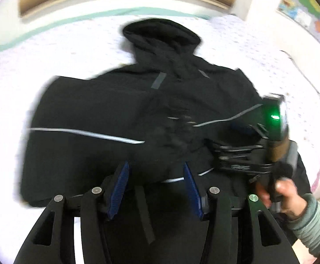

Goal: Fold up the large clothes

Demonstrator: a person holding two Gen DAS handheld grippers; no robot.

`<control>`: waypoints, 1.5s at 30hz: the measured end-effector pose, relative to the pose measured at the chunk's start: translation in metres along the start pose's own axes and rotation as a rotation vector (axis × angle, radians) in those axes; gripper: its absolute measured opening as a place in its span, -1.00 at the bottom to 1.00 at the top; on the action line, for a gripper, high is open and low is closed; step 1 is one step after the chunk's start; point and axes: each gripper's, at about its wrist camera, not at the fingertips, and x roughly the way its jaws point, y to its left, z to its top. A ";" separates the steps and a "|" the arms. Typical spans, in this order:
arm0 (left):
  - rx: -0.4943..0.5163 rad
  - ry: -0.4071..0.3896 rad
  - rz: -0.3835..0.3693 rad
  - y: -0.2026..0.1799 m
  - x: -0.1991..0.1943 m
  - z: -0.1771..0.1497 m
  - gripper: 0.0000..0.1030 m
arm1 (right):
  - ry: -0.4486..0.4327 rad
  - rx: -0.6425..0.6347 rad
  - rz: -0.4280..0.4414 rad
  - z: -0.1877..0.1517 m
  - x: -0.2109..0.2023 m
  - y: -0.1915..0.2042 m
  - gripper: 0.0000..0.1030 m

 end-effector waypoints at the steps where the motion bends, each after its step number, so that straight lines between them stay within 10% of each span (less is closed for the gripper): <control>1: -0.006 -0.003 0.015 0.006 -0.013 0.002 0.01 | 0.001 0.024 0.064 0.002 -0.007 0.004 0.87; 8: -0.086 -0.096 0.095 0.033 -0.071 0.019 0.01 | 0.046 0.110 0.252 0.024 0.002 0.050 0.87; 10: -0.112 -0.107 0.076 0.036 -0.070 0.017 0.01 | 0.069 0.130 0.233 0.029 0.015 0.060 0.63; 12: -0.131 -0.096 0.067 0.038 -0.062 0.017 0.01 | 0.077 0.137 0.280 0.033 0.022 0.064 -0.16; 15: -0.150 -0.092 0.098 0.042 -0.044 0.021 0.01 | -0.002 0.091 0.212 0.038 0.002 0.063 -0.36; 27: -0.155 -0.098 0.046 0.023 0.017 0.051 0.01 | -0.250 0.052 -0.076 0.075 -0.119 -0.065 -0.39; 39: -0.110 -0.002 0.043 -0.008 0.122 0.038 0.01 | -0.031 0.026 -0.291 0.029 -0.024 -0.141 -0.37; 45: -0.097 0.000 0.036 -0.007 0.112 0.040 0.01 | 0.000 0.041 -0.328 0.030 -0.036 -0.145 0.05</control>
